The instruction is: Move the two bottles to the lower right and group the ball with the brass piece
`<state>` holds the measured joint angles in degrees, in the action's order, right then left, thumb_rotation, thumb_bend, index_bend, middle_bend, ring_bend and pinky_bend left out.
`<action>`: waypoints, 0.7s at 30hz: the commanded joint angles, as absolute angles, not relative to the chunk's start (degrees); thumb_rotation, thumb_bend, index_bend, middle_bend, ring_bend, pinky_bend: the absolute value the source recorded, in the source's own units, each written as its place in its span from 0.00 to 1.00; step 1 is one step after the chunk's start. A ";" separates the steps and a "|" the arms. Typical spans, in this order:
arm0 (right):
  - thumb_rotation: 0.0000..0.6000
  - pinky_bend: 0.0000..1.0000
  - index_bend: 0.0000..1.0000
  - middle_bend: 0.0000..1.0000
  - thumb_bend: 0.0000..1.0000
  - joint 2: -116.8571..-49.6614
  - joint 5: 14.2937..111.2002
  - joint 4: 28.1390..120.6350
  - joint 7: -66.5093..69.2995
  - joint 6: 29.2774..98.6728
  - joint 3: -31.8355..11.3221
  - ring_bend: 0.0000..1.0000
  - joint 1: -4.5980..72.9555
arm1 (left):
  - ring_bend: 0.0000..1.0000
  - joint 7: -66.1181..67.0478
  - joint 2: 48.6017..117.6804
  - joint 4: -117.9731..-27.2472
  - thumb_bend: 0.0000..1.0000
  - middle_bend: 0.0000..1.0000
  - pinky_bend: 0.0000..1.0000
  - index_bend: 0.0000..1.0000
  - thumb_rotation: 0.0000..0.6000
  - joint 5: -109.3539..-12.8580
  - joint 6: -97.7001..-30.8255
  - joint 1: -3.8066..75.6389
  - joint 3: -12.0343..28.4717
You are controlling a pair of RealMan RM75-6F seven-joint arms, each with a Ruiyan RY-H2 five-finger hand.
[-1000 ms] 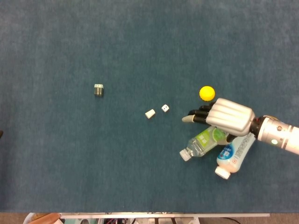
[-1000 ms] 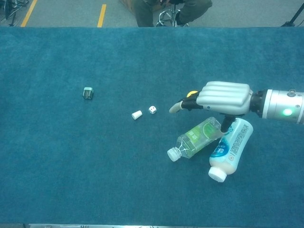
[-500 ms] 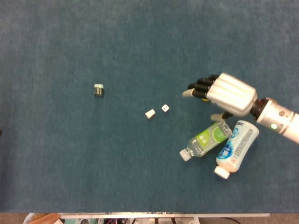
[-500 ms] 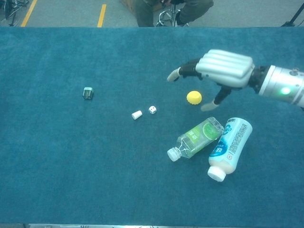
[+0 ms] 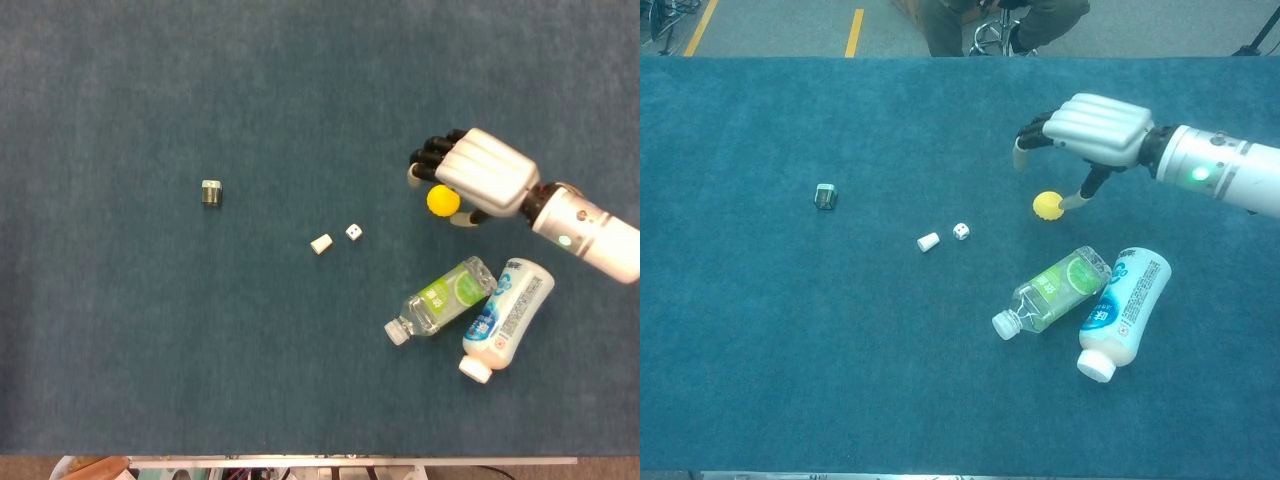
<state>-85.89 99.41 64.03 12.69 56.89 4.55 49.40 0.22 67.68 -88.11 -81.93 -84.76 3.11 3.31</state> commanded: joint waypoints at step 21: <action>1.00 0.41 0.46 0.40 0.00 -90.12 100.38 57.89 3.98 53.21 6.45 0.30 49.94 | 0.15 -3.40 68.77 -84.98 0.02 0.17 0.41 0.30 1.00 -81.88 -85.26 1.93 2.77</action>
